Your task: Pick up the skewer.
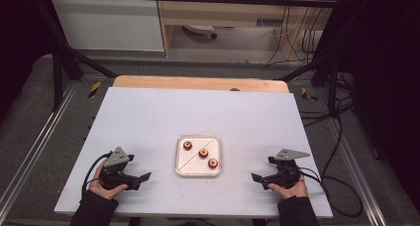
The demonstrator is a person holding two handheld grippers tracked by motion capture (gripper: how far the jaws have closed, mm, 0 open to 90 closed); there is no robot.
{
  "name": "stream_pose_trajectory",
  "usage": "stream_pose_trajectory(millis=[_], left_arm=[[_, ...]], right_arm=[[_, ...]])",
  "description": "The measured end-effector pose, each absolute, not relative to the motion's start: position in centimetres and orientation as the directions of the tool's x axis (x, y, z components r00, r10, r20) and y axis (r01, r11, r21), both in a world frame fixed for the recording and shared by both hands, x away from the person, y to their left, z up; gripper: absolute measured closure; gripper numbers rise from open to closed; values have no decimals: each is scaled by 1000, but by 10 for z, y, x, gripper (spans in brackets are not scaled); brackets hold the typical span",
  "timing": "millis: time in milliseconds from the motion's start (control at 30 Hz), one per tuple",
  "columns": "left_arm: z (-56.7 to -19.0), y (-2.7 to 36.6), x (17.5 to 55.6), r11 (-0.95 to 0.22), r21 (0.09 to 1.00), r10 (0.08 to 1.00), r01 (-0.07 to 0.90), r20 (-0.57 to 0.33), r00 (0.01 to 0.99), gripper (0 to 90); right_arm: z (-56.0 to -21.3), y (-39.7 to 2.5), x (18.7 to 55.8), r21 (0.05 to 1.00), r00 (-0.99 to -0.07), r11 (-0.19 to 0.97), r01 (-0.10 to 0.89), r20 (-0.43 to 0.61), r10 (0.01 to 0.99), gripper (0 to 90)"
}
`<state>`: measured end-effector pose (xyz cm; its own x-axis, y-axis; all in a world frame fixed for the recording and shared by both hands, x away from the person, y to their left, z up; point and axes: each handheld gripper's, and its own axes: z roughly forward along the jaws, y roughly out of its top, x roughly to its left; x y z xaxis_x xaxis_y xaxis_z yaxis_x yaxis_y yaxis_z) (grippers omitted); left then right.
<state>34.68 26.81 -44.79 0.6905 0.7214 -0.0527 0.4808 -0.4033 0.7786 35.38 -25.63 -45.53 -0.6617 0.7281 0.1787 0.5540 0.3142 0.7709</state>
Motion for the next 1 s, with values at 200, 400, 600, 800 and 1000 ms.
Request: stream_pose_trajectory(millis=[200,400,600,800,1000], left_arm=[[-447,263,347,-410,776,721,479,-46,692,52],[-445,256,347,-417,773,718,478,-42,694,53],[-443,246,345,-426,769,714,477,-39,699,53],[-441,238,345,-429,767,712,476,-37,701,55],[-436,227,345,-442,767,699,466,-32,715,58]], right_arm=[[-455,-256,354,772,-663,315,552,177,727,6],[-455,-257,354,772,-662,315,552,176,729,7],[-455,-256,354,770,-661,315,555,179,729,7],[-455,-257,353,771,-661,312,556,182,728,7],[-454,-257,353,773,-659,311,553,178,731,7]])
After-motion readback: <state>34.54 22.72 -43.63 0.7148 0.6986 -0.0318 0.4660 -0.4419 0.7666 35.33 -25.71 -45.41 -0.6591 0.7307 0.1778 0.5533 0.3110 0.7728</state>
